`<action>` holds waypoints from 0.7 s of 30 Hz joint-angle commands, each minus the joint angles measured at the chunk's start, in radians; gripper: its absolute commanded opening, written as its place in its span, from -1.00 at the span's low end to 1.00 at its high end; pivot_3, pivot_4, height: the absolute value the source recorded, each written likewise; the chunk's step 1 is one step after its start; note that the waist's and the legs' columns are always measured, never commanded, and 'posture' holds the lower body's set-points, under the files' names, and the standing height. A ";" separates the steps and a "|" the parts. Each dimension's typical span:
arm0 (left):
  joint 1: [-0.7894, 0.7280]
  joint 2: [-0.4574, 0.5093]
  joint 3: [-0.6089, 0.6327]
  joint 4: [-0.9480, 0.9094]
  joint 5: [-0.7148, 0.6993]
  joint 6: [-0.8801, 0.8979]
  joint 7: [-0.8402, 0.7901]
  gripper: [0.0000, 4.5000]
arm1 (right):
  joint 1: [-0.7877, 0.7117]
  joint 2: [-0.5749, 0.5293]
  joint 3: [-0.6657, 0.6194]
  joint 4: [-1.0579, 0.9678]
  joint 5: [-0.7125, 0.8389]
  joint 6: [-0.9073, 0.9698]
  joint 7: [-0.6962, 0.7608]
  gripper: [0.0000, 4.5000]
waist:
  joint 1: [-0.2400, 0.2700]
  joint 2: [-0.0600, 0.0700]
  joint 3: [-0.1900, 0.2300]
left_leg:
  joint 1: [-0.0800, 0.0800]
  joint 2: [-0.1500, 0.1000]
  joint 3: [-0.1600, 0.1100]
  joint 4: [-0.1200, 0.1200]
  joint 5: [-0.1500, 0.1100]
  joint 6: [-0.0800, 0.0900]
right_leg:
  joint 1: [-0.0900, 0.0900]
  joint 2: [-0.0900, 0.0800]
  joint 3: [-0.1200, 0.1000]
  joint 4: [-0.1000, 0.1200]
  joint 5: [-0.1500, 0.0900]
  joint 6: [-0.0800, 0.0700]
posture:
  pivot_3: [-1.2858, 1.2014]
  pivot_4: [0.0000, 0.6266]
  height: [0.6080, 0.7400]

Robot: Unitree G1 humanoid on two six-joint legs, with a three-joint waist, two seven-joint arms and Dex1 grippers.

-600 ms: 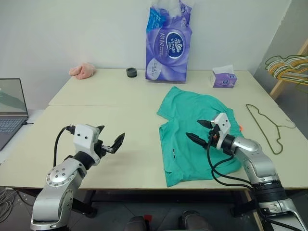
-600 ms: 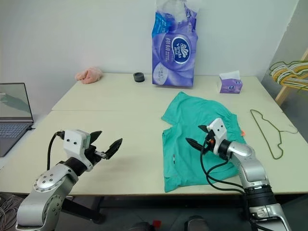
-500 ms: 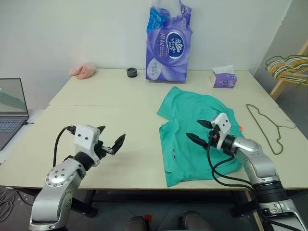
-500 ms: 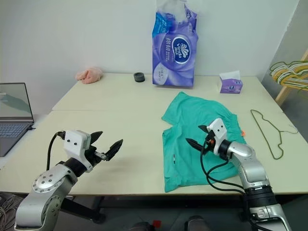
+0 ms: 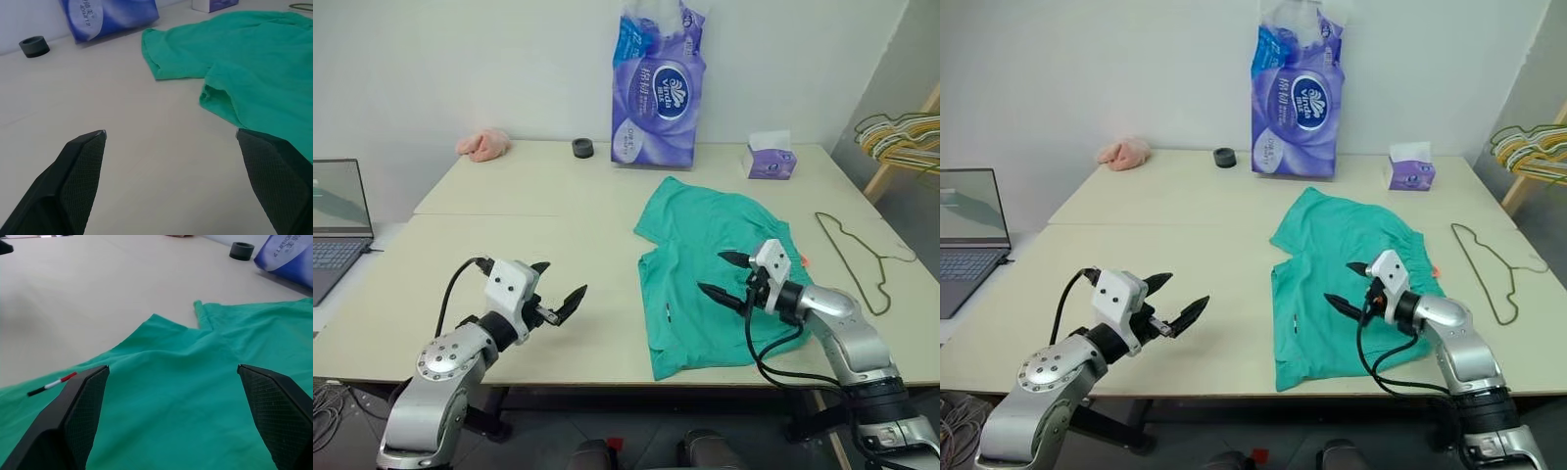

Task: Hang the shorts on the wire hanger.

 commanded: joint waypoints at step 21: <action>-0.193 0.040 -0.236 0.056 -0.025 -0.026 -0.277 1.00 | 0.160 -0.302 -0.056 -0.313 0.175 0.213 0.253 0.99 | -0.037 0.002 0.000 | 0.000 -0.002 0.001 0.000 0.000 0.000 | 0.001 -0.001 0.001 -0.002 -0.003 0.005 | -0.19 -0.91 1.00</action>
